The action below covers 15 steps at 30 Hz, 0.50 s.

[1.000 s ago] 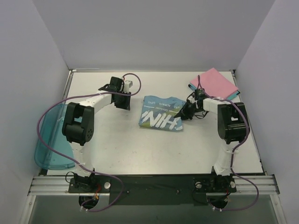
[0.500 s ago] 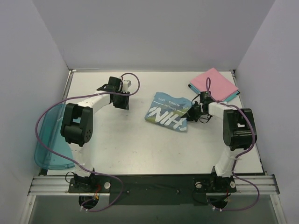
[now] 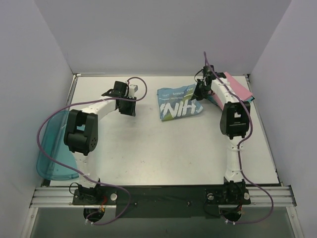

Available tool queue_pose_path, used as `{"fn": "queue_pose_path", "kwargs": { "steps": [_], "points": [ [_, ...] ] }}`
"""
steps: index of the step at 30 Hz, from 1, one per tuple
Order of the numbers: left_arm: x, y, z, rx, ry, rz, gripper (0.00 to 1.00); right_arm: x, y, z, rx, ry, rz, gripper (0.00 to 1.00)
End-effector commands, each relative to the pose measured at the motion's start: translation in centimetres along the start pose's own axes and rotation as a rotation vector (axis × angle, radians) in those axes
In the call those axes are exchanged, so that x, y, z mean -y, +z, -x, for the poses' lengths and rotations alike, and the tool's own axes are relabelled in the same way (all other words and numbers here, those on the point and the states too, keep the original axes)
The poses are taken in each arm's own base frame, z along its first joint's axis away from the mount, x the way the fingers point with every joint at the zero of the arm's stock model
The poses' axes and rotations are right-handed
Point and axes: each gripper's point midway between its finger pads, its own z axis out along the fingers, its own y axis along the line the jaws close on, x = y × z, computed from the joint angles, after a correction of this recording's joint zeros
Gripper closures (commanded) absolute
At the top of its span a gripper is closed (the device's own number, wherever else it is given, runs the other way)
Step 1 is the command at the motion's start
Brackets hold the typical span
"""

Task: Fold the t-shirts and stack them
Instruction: Put the neatly folded tshirt into the corner of the board with the right arm

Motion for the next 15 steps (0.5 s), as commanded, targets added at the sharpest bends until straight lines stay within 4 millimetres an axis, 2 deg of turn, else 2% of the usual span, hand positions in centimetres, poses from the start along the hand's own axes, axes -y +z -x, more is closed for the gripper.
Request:
{"fn": "queue_pose_path", "kwargs": {
  "steps": [1, 3, 4, 5, 6, 8, 15],
  "points": [
    [-0.5, -1.6, 3.1, 0.098, 0.023, 0.012, 0.62, -0.1, -1.5, -0.1, -0.066, -0.093, -0.055, 1.00],
    [-0.7, -1.3, 2.9, 0.091, 0.020, 0.014, 0.62, -1.2, -1.7, 1.8, -0.018, -0.058, -0.022, 1.00],
    [-0.8, -1.3, 3.0, 0.093, 0.020, 0.014, 0.62, -2.1, -2.4, 3.3, 0.024, -0.048, 0.017, 1.00],
    [-0.9, -1.2, 3.0, 0.092, 0.018, 0.013, 0.62, -2.6, -2.1, 3.8, 0.035, -0.002, 0.037, 1.00],
    [-0.9, -1.1, 3.1, 0.092, 0.018, 0.013, 0.62, -3.4, -2.4, 5.4, 0.077, 0.021, 0.091, 1.00],
    [-1.0, -1.1, 3.1, 0.090, 0.015, 0.014, 0.62, -4.5, -2.4, 7.6, 0.128, 0.165, 0.171, 1.00],
    [-1.0, -1.1, 3.3, 0.097, 0.014, 0.020, 0.62, -4.6, -1.7, 13.6, 0.261, 0.489, 0.306, 1.00]
  ]
}}
